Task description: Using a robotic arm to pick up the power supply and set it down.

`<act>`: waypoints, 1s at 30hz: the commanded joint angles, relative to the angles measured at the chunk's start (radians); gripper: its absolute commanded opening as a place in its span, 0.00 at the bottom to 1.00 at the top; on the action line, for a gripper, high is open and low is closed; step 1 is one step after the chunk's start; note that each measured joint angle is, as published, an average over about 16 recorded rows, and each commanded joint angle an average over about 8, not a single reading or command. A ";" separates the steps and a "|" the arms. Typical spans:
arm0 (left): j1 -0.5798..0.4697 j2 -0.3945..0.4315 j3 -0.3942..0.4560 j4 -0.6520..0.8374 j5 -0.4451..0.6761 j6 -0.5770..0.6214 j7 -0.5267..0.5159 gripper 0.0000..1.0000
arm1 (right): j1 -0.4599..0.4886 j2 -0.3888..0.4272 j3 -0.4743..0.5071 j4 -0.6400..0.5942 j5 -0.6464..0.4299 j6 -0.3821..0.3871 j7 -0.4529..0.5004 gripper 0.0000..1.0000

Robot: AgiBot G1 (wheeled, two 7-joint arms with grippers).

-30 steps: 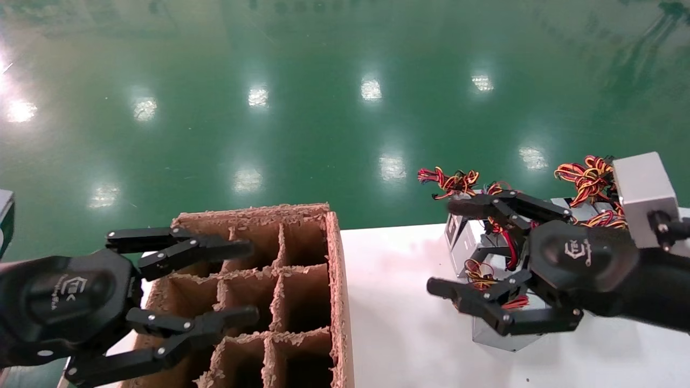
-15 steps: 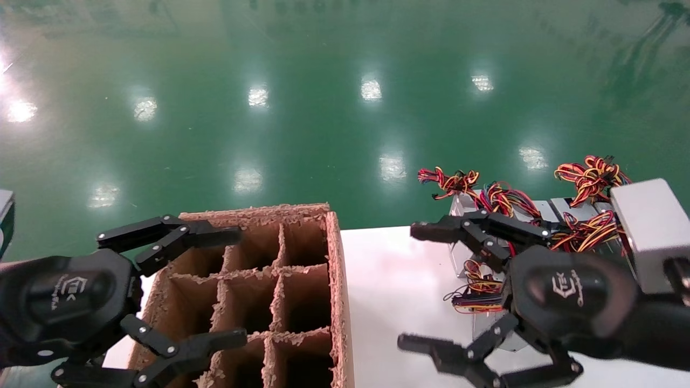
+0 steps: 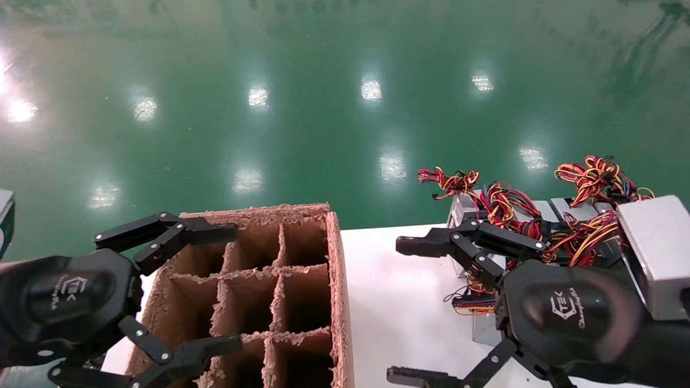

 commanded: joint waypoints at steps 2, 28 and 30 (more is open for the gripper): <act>0.000 0.000 0.000 0.000 0.000 0.000 0.000 1.00 | 0.001 0.001 -0.001 -0.002 0.000 0.001 0.000 1.00; 0.000 0.000 0.000 0.000 0.000 0.000 0.000 1.00 | 0.004 0.004 -0.007 -0.009 -0.003 0.007 0.000 1.00; 0.000 0.000 0.000 0.000 0.000 0.000 0.000 1.00 | 0.004 0.004 -0.007 -0.010 -0.003 0.007 0.000 1.00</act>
